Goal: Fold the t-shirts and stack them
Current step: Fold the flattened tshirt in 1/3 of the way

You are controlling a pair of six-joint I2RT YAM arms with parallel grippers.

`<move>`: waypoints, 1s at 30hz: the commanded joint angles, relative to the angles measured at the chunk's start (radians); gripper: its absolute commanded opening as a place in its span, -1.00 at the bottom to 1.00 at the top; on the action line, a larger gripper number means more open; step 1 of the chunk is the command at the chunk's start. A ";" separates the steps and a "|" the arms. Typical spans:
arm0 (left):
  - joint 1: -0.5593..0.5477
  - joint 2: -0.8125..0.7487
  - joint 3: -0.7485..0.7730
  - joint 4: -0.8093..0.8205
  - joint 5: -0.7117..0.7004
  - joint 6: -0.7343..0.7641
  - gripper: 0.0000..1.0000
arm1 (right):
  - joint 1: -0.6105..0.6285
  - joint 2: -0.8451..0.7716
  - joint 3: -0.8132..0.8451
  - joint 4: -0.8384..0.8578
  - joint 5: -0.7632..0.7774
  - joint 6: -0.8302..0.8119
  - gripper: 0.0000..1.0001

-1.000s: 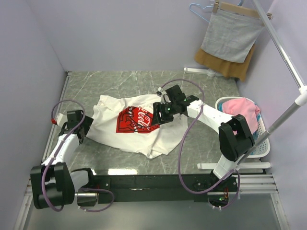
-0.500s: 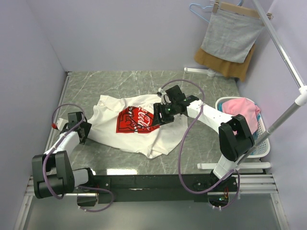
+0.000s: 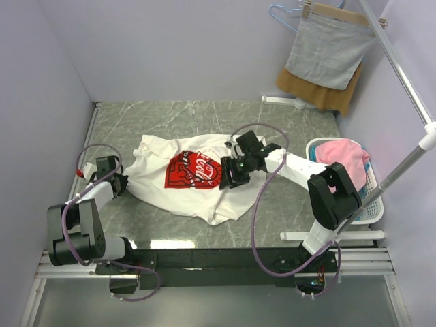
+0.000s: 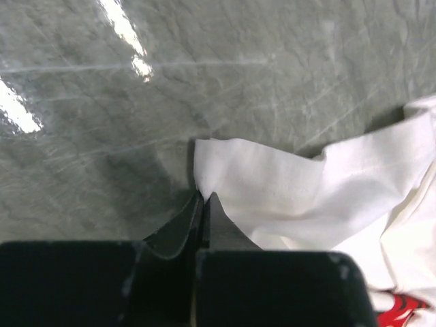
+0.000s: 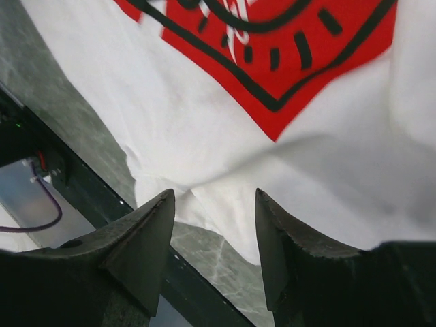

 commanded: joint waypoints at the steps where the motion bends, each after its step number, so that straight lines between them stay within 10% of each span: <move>1: 0.000 -0.073 0.032 -0.171 0.073 0.113 -0.98 | 0.016 -0.025 -0.072 0.016 -0.005 0.025 0.14; 18: -0.001 -0.511 0.285 -0.852 0.243 0.219 -0.98 | 0.020 -0.039 -0.232 -0.119 0.248 0.079 0.08; 19: -0.001 -0.520 0.280 -0.878 0.240 0.219 -0.39 | 0.025 -0.078 -0.239 -0.123 0.251 0.076 0.08; 22: -0.001 -0.566 0.260 -0.949 0.219 0.213 0.53 | 0.028 -0.187 -0.263 -0.122 0.234 0.074 0.11; 30: -0.001 -0.574 0.276 -0.781 0.173 0.215 0.99 | 0.014 -0.309 -0.206 -0.113 0.374 0.142 0.21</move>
